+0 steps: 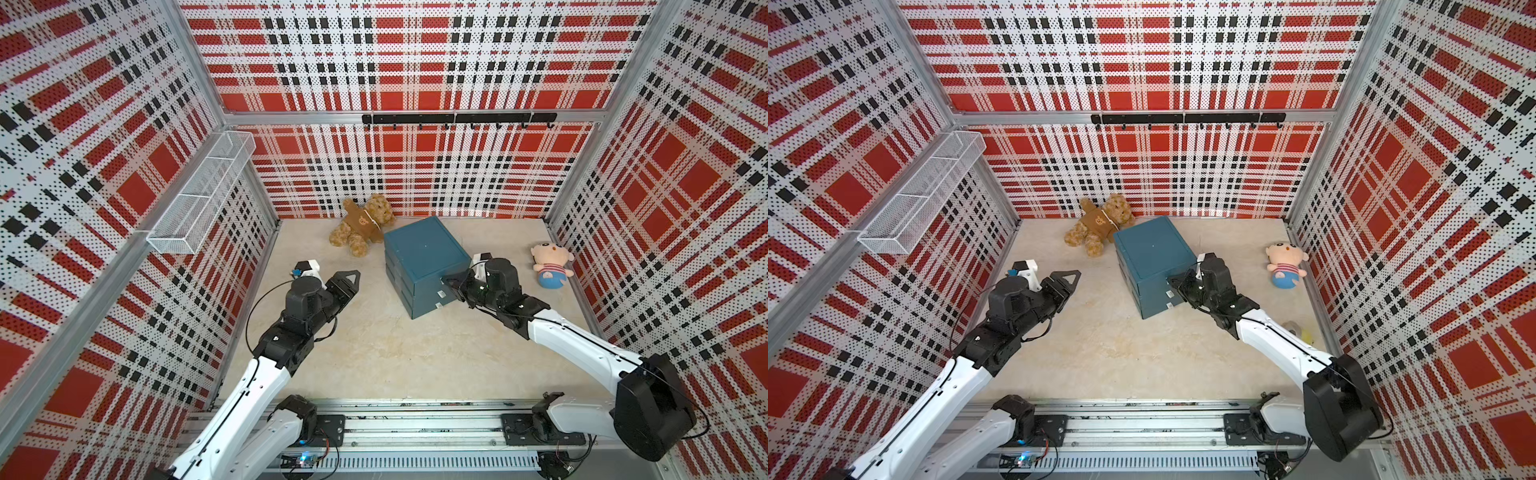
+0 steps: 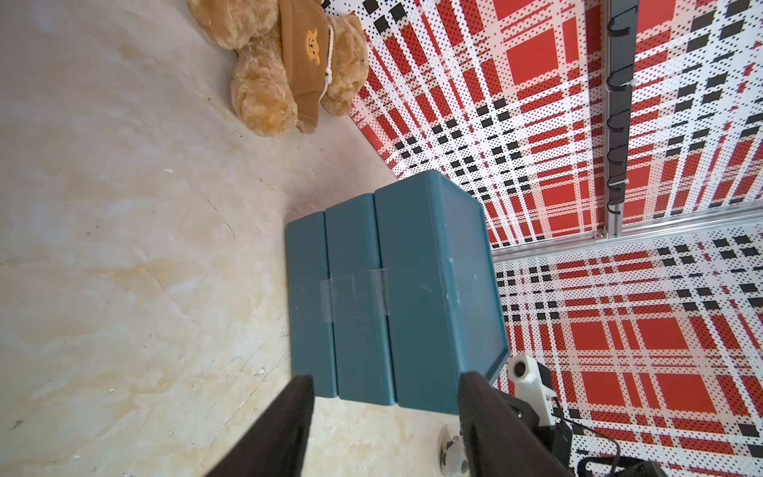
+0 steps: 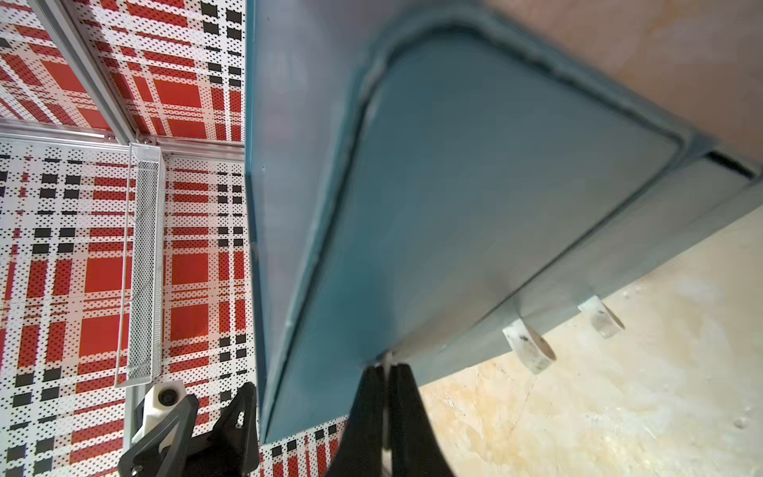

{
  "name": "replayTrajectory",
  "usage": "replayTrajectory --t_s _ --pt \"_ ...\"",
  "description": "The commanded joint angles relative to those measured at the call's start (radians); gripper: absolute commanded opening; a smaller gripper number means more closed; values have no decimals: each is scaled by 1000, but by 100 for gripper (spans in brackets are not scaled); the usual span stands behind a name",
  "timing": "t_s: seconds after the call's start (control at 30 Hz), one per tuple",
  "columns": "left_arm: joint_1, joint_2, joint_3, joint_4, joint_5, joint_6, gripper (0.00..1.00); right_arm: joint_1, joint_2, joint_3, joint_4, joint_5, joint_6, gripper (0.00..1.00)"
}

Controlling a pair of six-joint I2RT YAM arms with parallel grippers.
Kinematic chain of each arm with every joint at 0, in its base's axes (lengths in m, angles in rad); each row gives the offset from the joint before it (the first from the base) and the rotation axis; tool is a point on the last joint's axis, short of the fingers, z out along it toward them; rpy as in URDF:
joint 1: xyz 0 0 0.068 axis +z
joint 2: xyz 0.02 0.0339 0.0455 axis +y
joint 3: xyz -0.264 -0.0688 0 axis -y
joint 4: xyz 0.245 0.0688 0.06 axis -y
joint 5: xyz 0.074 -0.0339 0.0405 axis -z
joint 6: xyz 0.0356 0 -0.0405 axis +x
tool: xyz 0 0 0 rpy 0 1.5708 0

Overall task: Take the seed bags out of the drawer
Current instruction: Open the drawer in the storage box.

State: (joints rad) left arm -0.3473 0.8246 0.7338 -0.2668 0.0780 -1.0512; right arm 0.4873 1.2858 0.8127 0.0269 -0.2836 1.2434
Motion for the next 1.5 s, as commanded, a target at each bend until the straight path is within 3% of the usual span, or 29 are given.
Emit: replayTrajectory --t_s 0.0,0.27,0.77,1.47 --pt "5 -7 -5 -5 19 2 62 -9 -12 28 -59 -31 -56 0" --pt "-40 92 105 -16 8 53 62 -9 -180 -35 -197 -13 -72 0" --pt "-258 295 249 -17 -109 28 71 -10 -435 -174 -434 -18 -81 0" --pt "-269 419 283 62 -92 22 74 -10 -468 -110 -607 43 -155 0"
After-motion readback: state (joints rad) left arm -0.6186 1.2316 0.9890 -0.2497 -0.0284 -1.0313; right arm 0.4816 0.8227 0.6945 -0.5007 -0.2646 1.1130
